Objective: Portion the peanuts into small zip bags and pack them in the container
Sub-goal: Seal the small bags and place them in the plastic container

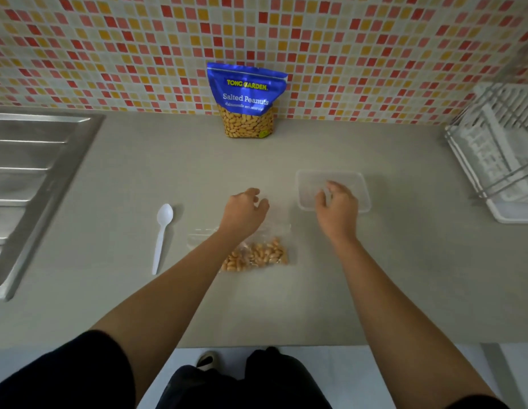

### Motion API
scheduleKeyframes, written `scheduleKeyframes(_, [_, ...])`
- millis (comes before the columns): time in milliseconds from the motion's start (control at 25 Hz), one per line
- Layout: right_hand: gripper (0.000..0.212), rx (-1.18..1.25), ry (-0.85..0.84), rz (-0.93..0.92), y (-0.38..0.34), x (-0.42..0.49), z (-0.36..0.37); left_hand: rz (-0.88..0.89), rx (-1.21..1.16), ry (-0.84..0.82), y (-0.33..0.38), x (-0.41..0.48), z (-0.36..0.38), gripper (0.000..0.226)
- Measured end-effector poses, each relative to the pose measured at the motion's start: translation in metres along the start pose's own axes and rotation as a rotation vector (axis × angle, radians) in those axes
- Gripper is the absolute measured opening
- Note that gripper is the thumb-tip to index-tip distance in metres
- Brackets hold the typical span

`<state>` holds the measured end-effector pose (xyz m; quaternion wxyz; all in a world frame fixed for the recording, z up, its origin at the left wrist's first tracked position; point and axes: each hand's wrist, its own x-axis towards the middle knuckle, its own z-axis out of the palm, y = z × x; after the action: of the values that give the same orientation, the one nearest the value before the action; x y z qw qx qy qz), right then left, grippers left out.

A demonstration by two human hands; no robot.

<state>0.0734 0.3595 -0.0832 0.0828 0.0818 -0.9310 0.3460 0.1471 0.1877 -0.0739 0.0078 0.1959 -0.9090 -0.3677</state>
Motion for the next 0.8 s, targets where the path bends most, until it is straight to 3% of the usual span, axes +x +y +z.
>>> scheduleKeyframes(120, [0.058,-0.133,-0.017,0.125,0.042,0.018,-0.016,-0.013,0.029,-0.128,0.028,0.022,0.027,0.054])
scheduleKeyframes(280, [0.075,-0.048,-0.115,0.326,0.082,0.031,-0.026,-0.118,-0.058,-0.174,0.056,0.035,0.057,0.062])
scheduleKeyframes(400, [0.073,0.014,-0.239,0.292,0.098,0.035,-0.023,-0.152,-0.108,-0.215,0.062,0.04,0.074,0.063])
scheduleKeyframes(800, [0.067,0.157,-0.227,0.203,0.054,0.033,0.01,-0.26,-0.286,-0.093,0.03,0.046,0.028,0.063])
